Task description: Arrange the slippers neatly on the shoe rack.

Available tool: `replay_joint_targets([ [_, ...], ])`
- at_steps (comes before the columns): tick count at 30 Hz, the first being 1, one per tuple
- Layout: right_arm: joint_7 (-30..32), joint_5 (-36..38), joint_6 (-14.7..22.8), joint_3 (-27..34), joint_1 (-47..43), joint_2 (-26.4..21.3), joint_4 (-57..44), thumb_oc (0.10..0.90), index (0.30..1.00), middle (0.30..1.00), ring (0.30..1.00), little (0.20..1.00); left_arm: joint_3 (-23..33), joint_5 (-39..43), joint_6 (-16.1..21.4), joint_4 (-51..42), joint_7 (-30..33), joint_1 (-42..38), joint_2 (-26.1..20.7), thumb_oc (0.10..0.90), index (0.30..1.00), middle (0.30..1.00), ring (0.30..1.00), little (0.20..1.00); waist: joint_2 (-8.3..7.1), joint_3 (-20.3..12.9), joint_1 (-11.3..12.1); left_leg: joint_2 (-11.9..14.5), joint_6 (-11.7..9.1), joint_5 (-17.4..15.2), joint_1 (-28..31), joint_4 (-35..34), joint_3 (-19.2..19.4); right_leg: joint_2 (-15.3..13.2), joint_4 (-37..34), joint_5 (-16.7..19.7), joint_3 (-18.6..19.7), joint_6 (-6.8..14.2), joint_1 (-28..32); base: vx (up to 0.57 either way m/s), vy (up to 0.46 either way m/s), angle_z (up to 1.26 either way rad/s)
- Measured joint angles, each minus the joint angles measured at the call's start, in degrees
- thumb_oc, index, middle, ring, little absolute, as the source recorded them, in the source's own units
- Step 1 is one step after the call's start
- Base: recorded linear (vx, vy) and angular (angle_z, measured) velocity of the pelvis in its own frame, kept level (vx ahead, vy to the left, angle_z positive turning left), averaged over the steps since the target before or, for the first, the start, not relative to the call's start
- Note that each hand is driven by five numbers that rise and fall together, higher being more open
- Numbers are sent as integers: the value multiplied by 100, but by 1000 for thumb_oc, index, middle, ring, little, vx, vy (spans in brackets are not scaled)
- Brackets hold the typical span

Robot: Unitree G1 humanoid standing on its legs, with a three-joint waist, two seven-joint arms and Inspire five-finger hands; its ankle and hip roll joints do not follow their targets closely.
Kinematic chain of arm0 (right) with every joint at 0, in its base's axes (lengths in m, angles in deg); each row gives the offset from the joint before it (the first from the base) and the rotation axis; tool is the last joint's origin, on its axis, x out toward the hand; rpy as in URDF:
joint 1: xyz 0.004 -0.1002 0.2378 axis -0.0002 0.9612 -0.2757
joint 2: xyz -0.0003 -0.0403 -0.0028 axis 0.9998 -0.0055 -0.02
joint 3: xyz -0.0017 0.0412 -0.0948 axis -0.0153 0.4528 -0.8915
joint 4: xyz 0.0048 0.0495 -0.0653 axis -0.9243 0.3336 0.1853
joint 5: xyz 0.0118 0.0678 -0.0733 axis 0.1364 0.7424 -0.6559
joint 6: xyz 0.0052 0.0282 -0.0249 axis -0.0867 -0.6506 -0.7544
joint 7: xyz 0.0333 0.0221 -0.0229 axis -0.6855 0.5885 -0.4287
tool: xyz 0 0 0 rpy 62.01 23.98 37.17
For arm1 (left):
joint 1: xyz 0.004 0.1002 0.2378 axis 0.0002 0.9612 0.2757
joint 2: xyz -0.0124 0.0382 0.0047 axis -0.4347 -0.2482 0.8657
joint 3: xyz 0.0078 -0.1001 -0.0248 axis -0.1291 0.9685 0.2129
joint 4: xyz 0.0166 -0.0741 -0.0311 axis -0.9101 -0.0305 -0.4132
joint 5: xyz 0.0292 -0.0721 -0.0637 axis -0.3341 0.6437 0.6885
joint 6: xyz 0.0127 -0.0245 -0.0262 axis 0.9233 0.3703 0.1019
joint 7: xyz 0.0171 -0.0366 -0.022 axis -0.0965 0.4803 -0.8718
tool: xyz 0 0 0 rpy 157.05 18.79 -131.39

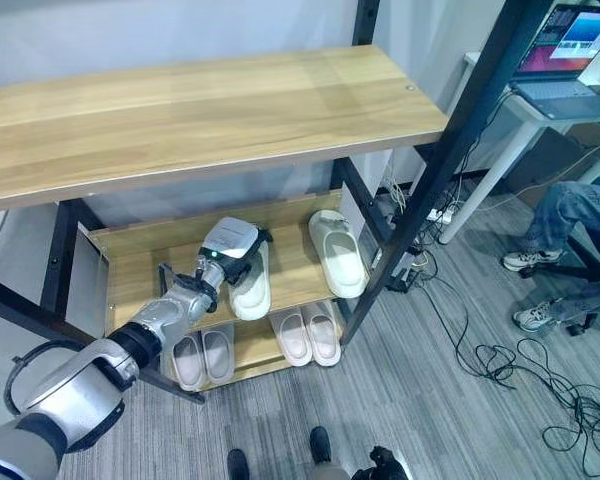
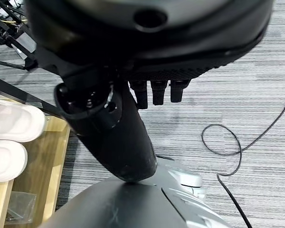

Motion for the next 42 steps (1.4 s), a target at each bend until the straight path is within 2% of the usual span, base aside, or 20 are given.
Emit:
replay_joint_targets([
  [4,20,4,7,0,-48,-32,8,800,900,900,900,900,-64,162,-43,148,44,-329,17,400,300,300,300,300,53,6,-6,-7,62,62,-186,0,54,3,80,23,65,5,-241,-81,-6,-6],
  [10,59,11,27,1,-149,-51,130,800,900,900,900,900,-167,224,-59,125,76,-499,29,400,300,300,300,300,148,51,-7,-7,13,72,-331,-1,60,4,150,28,75,7,-430,-25,-7,0],
  [14,88,12,29,4,-222,-116,163,800,900,900,900,900,-154,223,-73,-130,130,-561,4,400,300,300,300,300,270,165,38,-4,0,107,-428,0,58,2,163,16,76,11,-534,-13,-9,0],
  [15,104,13,43,5,-289,-164,126,800,900,900,900,900,-137,224,-50,-584,191,-570,-41,400,300,300,300,300,320,347,43,5,-2,136,-493,1,56,13,159,32,77,1,-598,-56,-40,0],
  [19,123,22,129,15,-431,-190,105,800,900,900,900,900,-1,242,120,-1277,291,-541,154,400,300,300,300,300,294,621,17,10,6,143,-575,1,64,21,156,70,86,3,-680,-39,-31,-1],
  [24,154,65,130,-1,-657,-213,111,800,900,900,900,900,23,272,138,-1354,324,-719,644,400,300,300,300,300,307,859,18,7,51,169,-589,2,72,23,160,76,90,4,-699,-22,-1,-1],
  [27,183,66,167,1,-728,-227,110,800,900,900,900,900,-35,273,157,-1156,410,-947,622,400,300,300,300,300,320,878,29,5,48,164,-604,1,75,24,176,77,101,6,-724,0,0,0],
  [30,211,66,199,6,-812,-234,134,800,900,900,900,900,-426,150,146,-896,442,-1292,620,400,300,300,300,300,319,879,27,-10,7,143,-671,1,85,11,211,82,110,15,-811,0,0,0],
  [34,227,58,244,7,-806,-245,166,800,900,900,900,900,-637,113,174,-544,462,-1622,533,400,300,300,300,300,318,878,29,-4,0,149,-694,1,165,20,211,87,189,22,-881,21,-11,-9],
  [42,218,94,223,78,-671,-247,171,800,900,900,900,900,-630,143,150,-593,401,-1691,393,400,300,300,300,300,328,873,9,1,10,142,-729,1,207,32,158,102,242,10,-913,11,5,-4],
])
